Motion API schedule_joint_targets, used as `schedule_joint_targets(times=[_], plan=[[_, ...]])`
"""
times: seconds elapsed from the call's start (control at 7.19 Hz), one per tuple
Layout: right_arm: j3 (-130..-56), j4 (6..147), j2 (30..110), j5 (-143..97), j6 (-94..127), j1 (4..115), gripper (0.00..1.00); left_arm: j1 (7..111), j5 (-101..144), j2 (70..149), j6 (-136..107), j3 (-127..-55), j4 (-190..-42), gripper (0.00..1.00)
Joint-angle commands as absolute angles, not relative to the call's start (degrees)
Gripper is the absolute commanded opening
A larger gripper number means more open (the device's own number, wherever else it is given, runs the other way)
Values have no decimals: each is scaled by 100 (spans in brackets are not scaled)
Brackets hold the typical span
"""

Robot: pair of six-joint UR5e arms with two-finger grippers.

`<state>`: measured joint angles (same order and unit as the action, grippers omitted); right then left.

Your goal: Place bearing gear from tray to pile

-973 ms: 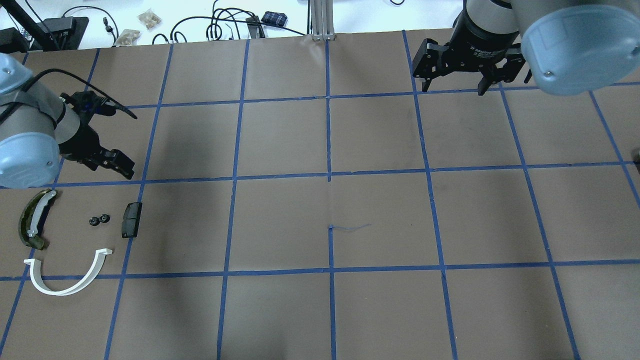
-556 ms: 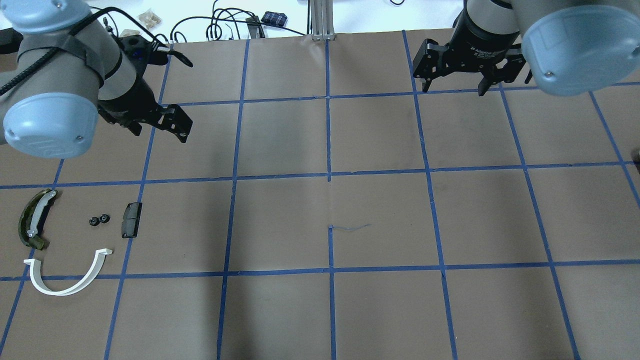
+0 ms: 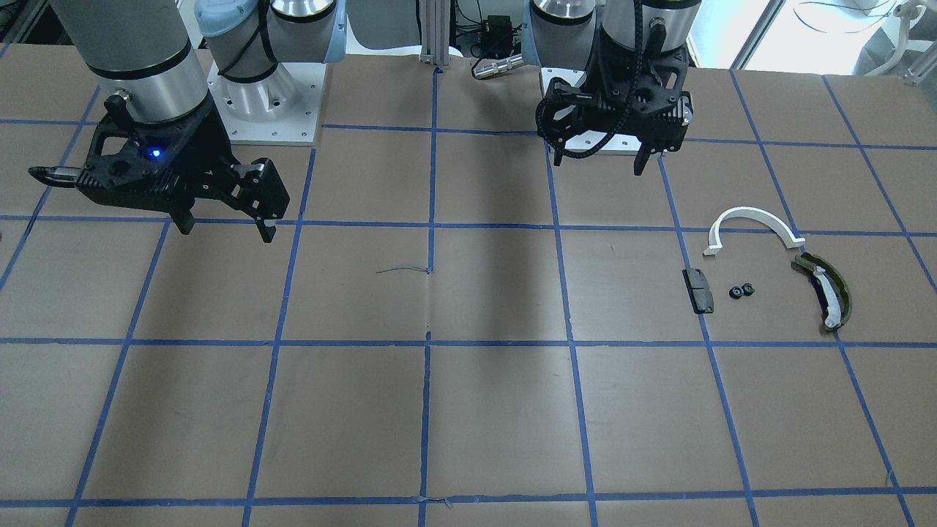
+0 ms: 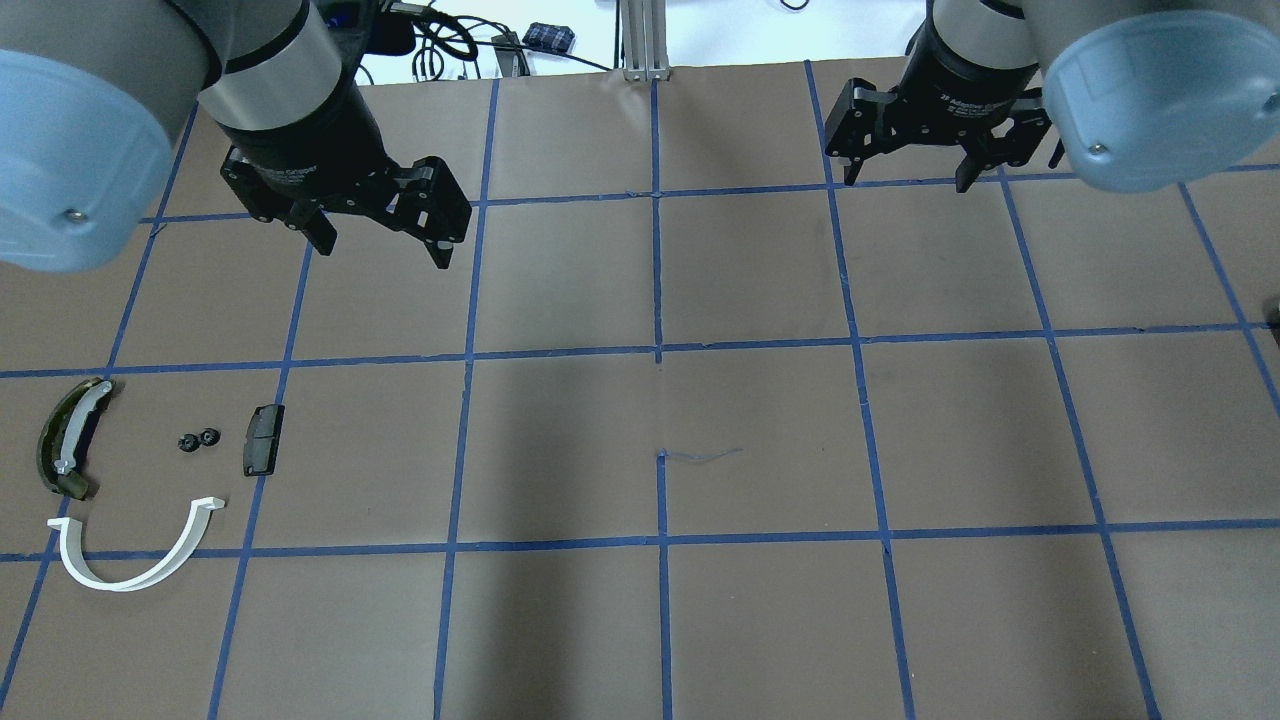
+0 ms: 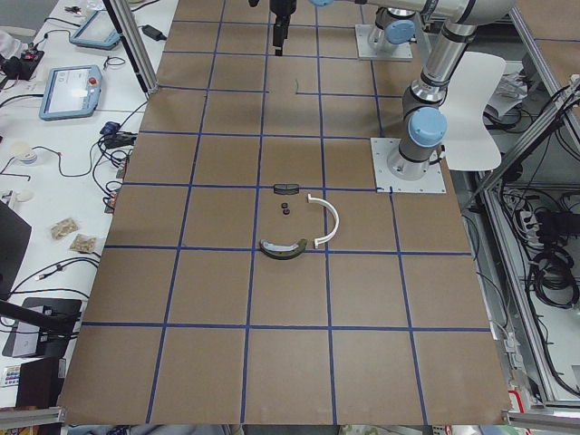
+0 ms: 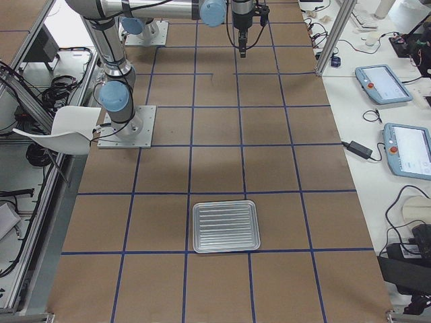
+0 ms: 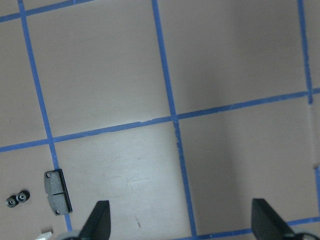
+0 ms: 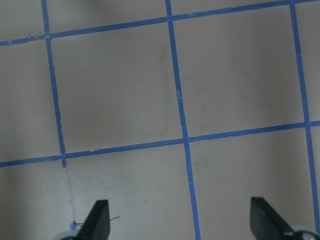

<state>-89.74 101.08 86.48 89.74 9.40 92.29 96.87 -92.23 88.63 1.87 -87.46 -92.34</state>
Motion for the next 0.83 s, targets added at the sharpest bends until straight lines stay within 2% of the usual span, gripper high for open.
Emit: schedule_joint_targets(times=[0.0, 0.7], plan=[[-8974, 10107, 8648, 8974, 940, 9229, 100, 9433, -9220, 8877, 53, -8719, -9350, 100], [-8956, 10116, 8648, 8974, 932, 9229, 100, 9334, -9202, 8807, 62, -8710, -9378, 100]])
